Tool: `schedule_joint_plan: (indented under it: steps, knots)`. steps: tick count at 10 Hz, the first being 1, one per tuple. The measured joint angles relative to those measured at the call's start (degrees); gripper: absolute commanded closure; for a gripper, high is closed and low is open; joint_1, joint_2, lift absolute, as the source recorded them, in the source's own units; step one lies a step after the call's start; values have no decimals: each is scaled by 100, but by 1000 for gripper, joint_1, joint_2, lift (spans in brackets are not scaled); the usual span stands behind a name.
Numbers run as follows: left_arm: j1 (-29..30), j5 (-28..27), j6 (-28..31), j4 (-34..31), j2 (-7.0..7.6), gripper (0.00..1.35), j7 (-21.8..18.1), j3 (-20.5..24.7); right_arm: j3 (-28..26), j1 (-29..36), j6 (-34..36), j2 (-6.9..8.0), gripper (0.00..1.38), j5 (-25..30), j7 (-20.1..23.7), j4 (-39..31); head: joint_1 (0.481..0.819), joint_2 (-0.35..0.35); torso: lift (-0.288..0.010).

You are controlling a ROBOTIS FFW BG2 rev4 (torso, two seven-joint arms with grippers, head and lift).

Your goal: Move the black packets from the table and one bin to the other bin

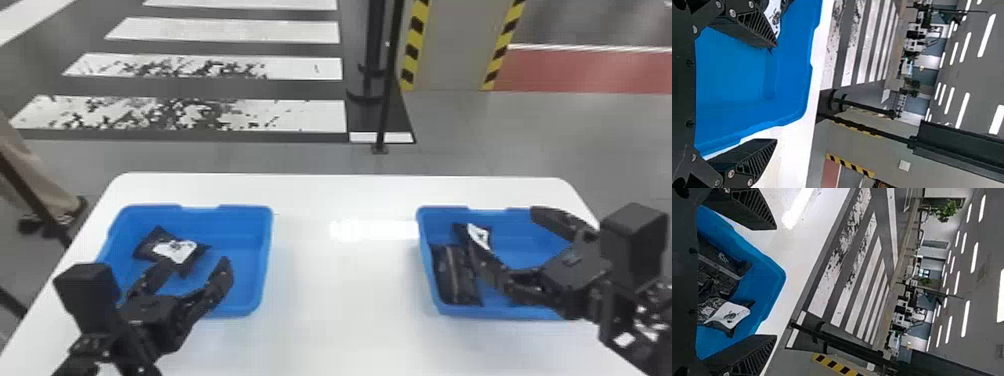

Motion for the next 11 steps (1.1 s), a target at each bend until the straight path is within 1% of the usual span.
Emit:
schedule_joint_plan:
  steps: [1, 2, 3, 4, 5, 6, 7, 9, 11]
  knots:
    - [-234, 69, 506, 0, 27, 180, 0, 33, 30, 157, -222, -6, 44, -22, 37, -173, 695, -4, -110]
    - [-432, 110, 964, 0, 45, 180, 3, 93, 41, 368, -589, -6, 48, -110, 53, -264, 695, 15, -110]
    - [-596, 118, 1314, 0, 55, 180, 12, 188, -5, 655, -795, 16, 64, -246, 53, -354, 695, 33, -110]
    - [-722, 38, 1484, 20, 67, 180, 39, 299, -124, 1026, -812, 52, 76, -379, 59, -479, 695, 41, -110]
    - [-808, -51, 1507, 105, 73, 180, 68, 424, -292, 1350, -846, 76, 81, -696, 118, -426, 695, 57, -110]
    - [-888, -92, 1497, 253, 75, 180, 81, 548, -516, 1522, -1121, 107, 81, -1137, 201, -140, 695, 65, -110]
    - [-979, -99, 1595, 400, 75, 182, 84, 649, -733, 1652, -1543, 167, 81, -1452, 222, 92, 695, 58, -110]
    - [-1292, -27, 1966, 721, 91, 186, 83, 747, -983, 1813, -2039, 339, 82, -1604, 234, 232, 695, 36, -110]
    - [-1718, 111, 2282, 1178, 109, 186, 121, 733, -982, 1800, -2270, 369, 82, -1629, 279, 387, 695, 26, -110]
